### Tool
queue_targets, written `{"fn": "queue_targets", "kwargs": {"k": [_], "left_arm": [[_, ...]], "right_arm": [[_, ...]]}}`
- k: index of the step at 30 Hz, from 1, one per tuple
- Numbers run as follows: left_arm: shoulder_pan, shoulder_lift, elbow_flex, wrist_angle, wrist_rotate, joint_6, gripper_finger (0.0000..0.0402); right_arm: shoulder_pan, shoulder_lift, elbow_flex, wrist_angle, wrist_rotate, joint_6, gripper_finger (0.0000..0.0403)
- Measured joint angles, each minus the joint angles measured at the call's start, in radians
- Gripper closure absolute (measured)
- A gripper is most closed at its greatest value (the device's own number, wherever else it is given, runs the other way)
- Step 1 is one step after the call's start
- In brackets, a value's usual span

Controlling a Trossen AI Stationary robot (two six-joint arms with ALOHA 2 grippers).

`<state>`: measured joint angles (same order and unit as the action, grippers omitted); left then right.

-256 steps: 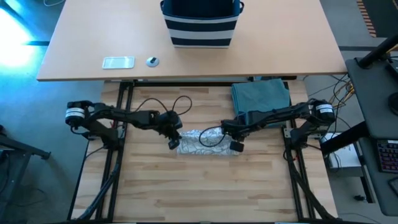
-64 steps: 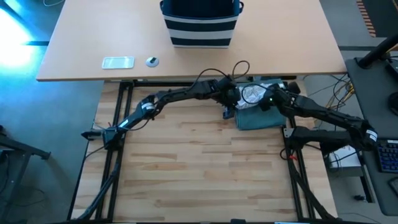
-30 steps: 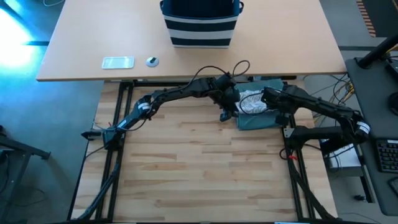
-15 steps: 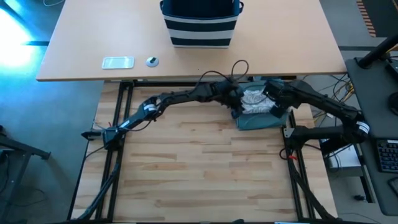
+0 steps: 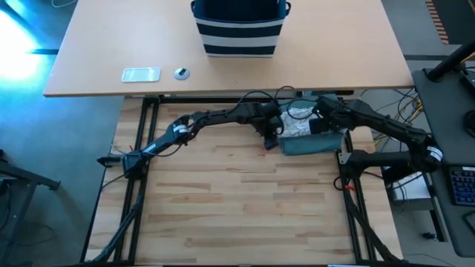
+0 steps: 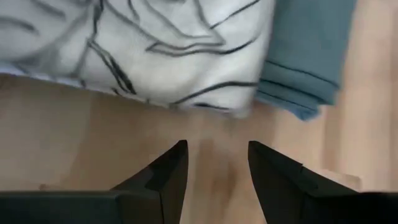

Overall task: Fold Laundry from Bin
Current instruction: Stack the folded white shirt on top of the folded blue pants

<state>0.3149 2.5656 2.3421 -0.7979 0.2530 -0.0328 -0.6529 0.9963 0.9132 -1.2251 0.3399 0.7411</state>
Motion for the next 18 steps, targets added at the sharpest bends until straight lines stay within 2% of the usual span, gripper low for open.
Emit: {"fn": "queue_targets", "kwargs": {"k": [4,11,13,18], "left_arm": [[0.001,-0.041,0.0,-0.02,0.044,0.002,0.025],[0.001,-0.152,0.0,-0.038,0.052,0.023,0.025],[0.005,-0.191,0.0,-0.039,0.047,0.027,0.025],[0.006,-0.264,-0.002,-0.055,0.034,0.036,0.025]], "right_arm": [[0.001,0.002,-0.038,0.021,-0.176,0.063,0.0293],[0.091,0.043,-0.148,0.299,-0.234,0.072,0.0367],[0.131,0.081,-0.155,0.336,-0.232,0.078,0.0387],[0.167,0.203,-0.154,0.342,-0.118,0.085,0.039]]}}
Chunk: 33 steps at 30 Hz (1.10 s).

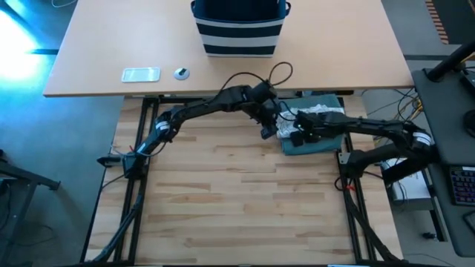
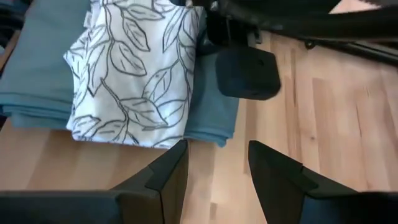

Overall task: Fold Laundry from Bin
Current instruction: Stack the folded white shirt on top of the folded blue pants

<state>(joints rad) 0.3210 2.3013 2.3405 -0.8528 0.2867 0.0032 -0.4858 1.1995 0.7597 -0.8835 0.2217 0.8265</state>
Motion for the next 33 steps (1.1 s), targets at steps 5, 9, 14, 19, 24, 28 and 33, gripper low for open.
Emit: {"fn": "queue_targets", "kwargs": {"k": [5,9,14,19,24,28,33], "left_arm": [[-0.008,-0.001,-0.003,-0.039,0.004,0.017,0.025],[-0.02,-0.084,-0.005,-0.049,0.01,0.029,0.025],[-0.023,-0.178,-0.007,-0.092,0.005,0.033,0.025],[-0.025,-0.207,-0.007,-0.128,-0.015,0.043,0.025],[-0.028,-0.233,-0.007,-0.17,-0.011,0.048,0.025],[-0.029,-0.283,-0.005,-0.138,-0.011,0.046,0.025],[-0.023,-0.357,-0.008,-0.129,-0.068,0.043,0.0256]], "right_arm": [[-0.012,0.149,-0.012,0.044,0.055,-0.031,0.0391],[0.012,0.278,-0.021,0.223,0.019,-0.084,0.0391],[0.125,0.405,0.035,0.462,-0.136,-0.028,0.0391],[0.221,0.468,0.158,0.524,-0.151,0.065,0.0391],[0.255,0.417,0.266,0.423,-0.154,0.026,0.0391],[0.261,0.297,0.306,0.283,-0.155,0.008,0.039],[0.287,0.121,0.287,0.081,-0.123,-0.013,0.039]]}}
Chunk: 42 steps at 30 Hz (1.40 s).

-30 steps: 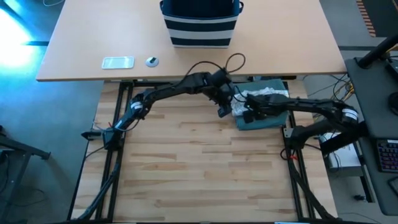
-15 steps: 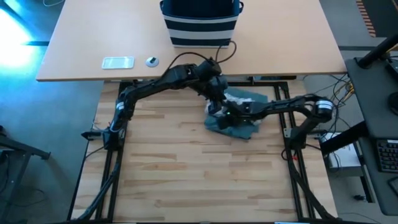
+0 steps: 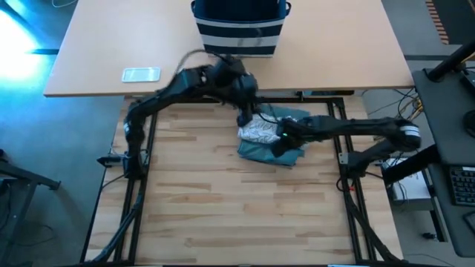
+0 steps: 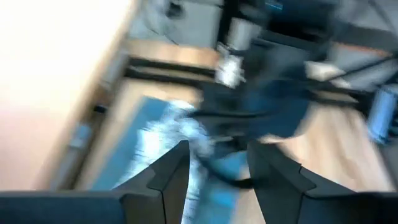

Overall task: Fold Laundry from Bin
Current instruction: Stack the folded white shirt on top of the folded blue pants

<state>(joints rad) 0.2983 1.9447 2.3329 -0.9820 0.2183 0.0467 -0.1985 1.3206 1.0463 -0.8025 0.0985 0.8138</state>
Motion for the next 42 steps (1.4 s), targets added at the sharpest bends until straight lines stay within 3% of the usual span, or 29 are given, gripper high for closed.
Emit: {"fn": "queue_targets", "kwargs": {"k": [4,11,14,19,26,30,32,37,39,42], "left_arm": [[0.0,-0.038,-0.004,0.027,-0.048,0.001,0.0263],[-0.003,-0.07,-0.006,0.076,-0.022,-0.008,0.0269],[-0.003,-0.068,-0.063,0.121,-0.022,-0.017,0.027],[-0.003,-0.064,-0.303,0.304,-0.019,-0.071,0.027],[-0.004,-0.057,-0.754,0.7,-0.018,-0.132,0.027],[-0.005,-0.058,-0.927,0.87,-0.017,-0.199,0.027],[-0.005,-0.058,-0.967,0.881,-0.017,-0.225,0.027],[-0.005,-0.059,-0.981,0.864,-0.001,-0.236,0.027],[-0.005,-0.059,-0.973,0.86,0.021,-0.236,0.027],[-0.005,-0.059,-0.951,0.87,0.029,-0.232,0.027]], "right_arm": [[0.029,-0.132,-0.088,-0.108,0.047,0.024,0.039],[0.099,-0.292,-0.23,-0.099,0.051,0.194,0.039],[0.121,-0.321,-0.272,-0.062,0.051,0.26,0.039],[0.117,-0.291,-0.326,0.038,0.09,0.27,0.039],[0.1,-0.233,-0.265,-0.207,0.314,0.313,0.039],[0.1,-0.255,-0.174,-0.239,0.433,0.264,0.039],[0.096,-0.262,-0.143,-0.254,0.406,0.244,0.0391],[0.094,-0.262,-0.146,-0.321,0.124,0.332,0.0391],[0.096,-0.257,-0.175,-0.277,0.051,0.365,0.039],[0.096,-0.24,-0.228,-0.133,0.024,0.378,0.039]]}}
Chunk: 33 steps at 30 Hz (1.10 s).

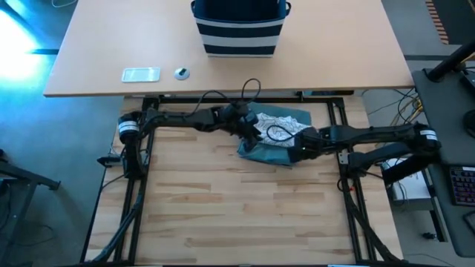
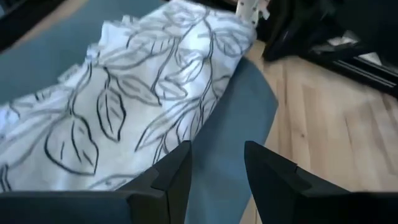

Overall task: Fold Laundry from Bin
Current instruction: Stack the folded white shirt on top of the folded blue pants

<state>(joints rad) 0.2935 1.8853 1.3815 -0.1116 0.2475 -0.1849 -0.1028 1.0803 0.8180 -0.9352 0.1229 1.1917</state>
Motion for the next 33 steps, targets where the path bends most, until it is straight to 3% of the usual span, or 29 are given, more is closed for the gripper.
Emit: {"fn": "queue_targets", "kwargs": {"k": [4,12,14,19,23,26,33], "left_arm": [[0.0,0.0,0.031,-0.004,0.001,0.018,0.027],[0.0,0.0,0.065,-0.015,0.005,0.048,0.027],[0.0,0.0,0.065,-0.022,0.005,0.046,0.027],[0.001,0.016,0.064,-0.03,-0.001,0.044,0.027],[0.002,0.064,0.065,-0.029,-0.004,0.028,0.027],[0.002,0.112,0.082,-0.023,-0.02,0.0,0.027],[0.003,0.145,0.145,-0.042,0.009,-0.028,0.027]], "right_arm": [[-0.013,0.043,-0.037,0.099,0.075,-0.017,0.039],[-0.048,0.065,0.028,-0.137,0.353,-0.085,0.039],[-0.048,0.045,0.064,-0.133,0.363,-0.125,0.039],[-0.055,0.018,0.159,-0.243,0.237,-0.163,0.039],[-0.055,0.008,0.194,-0.247,0.367,-0.113,0.039],[-0.073,0.025,0.157,-0.135,0.465,-0.117,0.039],[-0.143,0.142,-0.037,0.008,0.401,-0.155,0.0391]]}}
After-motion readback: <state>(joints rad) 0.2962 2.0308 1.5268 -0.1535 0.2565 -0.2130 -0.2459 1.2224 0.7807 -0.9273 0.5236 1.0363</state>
